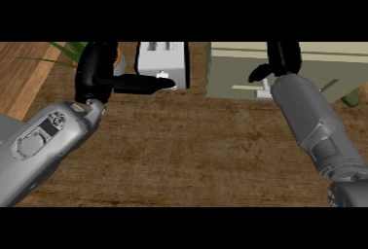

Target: Pick up the can, place it into the drawer and close the drawer

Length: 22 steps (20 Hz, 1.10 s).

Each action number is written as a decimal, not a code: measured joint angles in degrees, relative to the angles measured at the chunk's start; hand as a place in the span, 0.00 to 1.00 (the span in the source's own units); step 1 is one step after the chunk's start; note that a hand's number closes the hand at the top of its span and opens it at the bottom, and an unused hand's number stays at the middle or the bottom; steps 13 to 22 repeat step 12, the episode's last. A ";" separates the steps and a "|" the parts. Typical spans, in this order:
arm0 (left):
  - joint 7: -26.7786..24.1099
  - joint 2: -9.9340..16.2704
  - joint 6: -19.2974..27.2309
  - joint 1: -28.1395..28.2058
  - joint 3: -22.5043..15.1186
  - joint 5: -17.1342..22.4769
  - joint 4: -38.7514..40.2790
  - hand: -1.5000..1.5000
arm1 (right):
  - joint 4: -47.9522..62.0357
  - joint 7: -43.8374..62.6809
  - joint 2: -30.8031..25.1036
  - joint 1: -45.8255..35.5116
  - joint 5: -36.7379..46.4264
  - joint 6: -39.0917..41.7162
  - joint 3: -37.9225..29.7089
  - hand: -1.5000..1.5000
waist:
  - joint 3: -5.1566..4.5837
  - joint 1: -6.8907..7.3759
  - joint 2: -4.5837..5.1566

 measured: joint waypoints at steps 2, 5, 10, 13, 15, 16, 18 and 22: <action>-0.31 0.02 -0.03 1.04 -0.05 -0.16 -0.52 0.00 | -0.27 -1.92 0.94 -0.77 -2.52 1.51 -2.00 0.00 | -0.02 0.07 -0.05; -0.70 0.53 0.28 2.71 0.17 -0.56 -1.64 0.00 | -1.01 -5.36 2.22 -1.32 -7.17 3.92 -5.61 0.00 | 0.03 -0.15 -0.20; -0.63 1.01 0.53 4.28 1.02 -1.01 -2.16 0.00 | -1.88 -8.60 4.26 -3.12 -15.32 9.34 -11.78 0.00 | 0.03 -0.81 -0.40; -0.88 1.32 0.36 5.54 1.46 -1.20 -3.03 0.00 | -1.77 -9.33 4.53 -3.74 -17.05 10.39 -13.06 0.00 | 0.00 -0.81 -0.41; -0.88 1.32 0.36 5.54 1.46 -1.20 -3.03 0.00 | -1.77 -9.33 4.53 -3.74 -17.05 10.39 -13.06 0.00 | 0.00 -0.81 -0.41; -0.88 1.32 0.36 5.54 1.46 -1.20 -3.03 0.00 | -1.77 -9.33 4.53 -3.74 -17.05 10.39 -13.06 0.00 | 0.00 -0.81 -0.41; -0.88 1.32 0.36 5.54 1.46 -1.20 -3.03 0.00 | -1.77 -9.33 4.53 -3.74 -17.05 10.39 -13.06 0.00 | 0.00 -0.81 -0.41; -0.88 1.32 0.36 5.54 1.46 -1.20 -3.03 0.00 | -1.77 -9.33 4.53 -3.74 -17.05 10.39 -13.06 0.00 | 0.00 -0.81 -0.41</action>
